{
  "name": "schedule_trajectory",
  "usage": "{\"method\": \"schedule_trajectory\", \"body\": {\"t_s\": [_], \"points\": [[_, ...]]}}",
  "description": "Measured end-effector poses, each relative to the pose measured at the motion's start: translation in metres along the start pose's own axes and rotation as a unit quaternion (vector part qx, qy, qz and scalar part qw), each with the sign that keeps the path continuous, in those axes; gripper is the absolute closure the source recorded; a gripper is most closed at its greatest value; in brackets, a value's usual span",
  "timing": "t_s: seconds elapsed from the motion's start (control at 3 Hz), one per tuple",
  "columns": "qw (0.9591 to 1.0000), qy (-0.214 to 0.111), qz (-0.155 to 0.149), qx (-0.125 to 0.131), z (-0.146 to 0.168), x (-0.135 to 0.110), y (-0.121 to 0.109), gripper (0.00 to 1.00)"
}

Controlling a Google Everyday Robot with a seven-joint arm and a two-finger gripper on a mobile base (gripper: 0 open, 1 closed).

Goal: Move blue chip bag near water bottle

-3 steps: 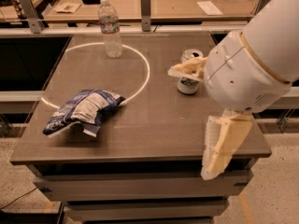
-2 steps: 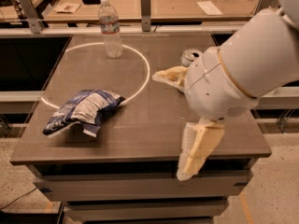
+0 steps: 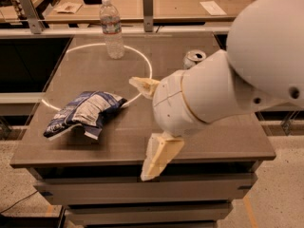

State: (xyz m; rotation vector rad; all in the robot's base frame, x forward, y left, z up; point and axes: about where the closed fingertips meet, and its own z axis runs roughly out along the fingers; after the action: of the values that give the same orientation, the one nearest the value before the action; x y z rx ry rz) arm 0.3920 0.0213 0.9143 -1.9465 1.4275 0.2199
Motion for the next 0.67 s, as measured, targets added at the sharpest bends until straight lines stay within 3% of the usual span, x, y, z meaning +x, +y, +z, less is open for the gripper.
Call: {"method": "schedule_trajectory", "body": {"t_s": [0.33, 0.67], "points": [[0.9984, 0.012, -0.030, 0.047, 0.0232, -0.0150, -0.0081, 0.00], [0.9984, 0.012, -0.030, 0.047, 0.0232, -0.0150, -0.0081, 0.00]]}}
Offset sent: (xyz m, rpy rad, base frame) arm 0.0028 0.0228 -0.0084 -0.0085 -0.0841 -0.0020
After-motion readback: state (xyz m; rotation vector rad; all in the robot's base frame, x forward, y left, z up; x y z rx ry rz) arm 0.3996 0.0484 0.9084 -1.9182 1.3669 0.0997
